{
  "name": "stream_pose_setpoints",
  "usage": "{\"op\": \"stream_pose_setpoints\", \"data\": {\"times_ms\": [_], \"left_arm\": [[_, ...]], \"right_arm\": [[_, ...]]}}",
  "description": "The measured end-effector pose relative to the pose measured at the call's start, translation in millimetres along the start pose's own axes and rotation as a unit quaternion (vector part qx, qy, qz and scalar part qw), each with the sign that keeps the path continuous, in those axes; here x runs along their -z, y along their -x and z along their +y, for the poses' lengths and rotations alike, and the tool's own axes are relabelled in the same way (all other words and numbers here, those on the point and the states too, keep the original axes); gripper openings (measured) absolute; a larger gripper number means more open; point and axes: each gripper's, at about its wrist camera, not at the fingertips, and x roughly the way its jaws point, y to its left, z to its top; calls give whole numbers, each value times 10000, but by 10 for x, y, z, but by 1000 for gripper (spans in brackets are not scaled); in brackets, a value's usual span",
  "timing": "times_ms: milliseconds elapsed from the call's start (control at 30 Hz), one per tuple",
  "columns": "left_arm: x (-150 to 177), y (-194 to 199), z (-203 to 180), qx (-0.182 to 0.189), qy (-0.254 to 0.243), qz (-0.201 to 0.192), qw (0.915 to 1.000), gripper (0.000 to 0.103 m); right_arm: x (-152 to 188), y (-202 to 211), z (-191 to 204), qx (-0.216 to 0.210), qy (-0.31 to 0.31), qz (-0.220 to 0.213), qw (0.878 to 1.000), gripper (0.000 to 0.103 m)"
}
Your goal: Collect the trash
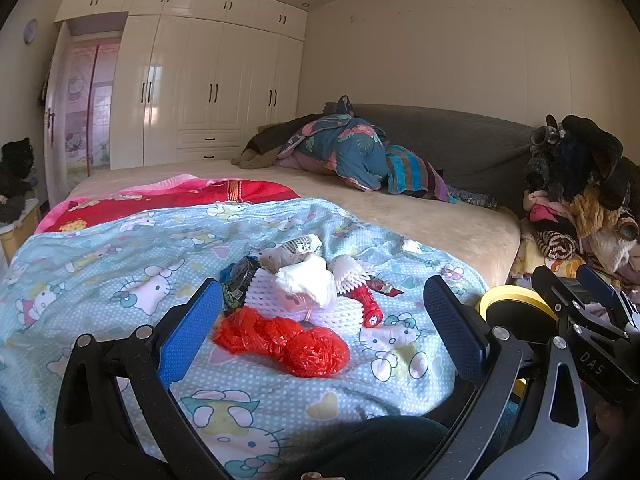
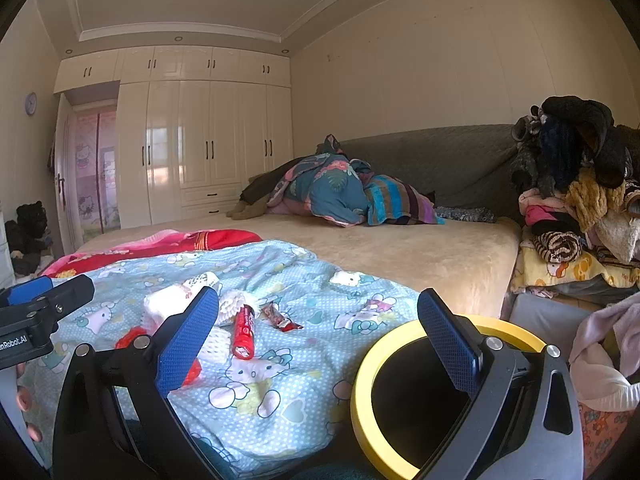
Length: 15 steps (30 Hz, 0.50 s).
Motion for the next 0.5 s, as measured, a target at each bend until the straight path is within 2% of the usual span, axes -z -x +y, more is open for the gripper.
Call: {"op": "stream_pose_setpoints", "data": {"times_ms": [500], "left_arm": [[0,-1,-1,2,6,-5,10000,93]], "right_arm": [[-3,4,-6,-2,5,-9,10000,97]]}}
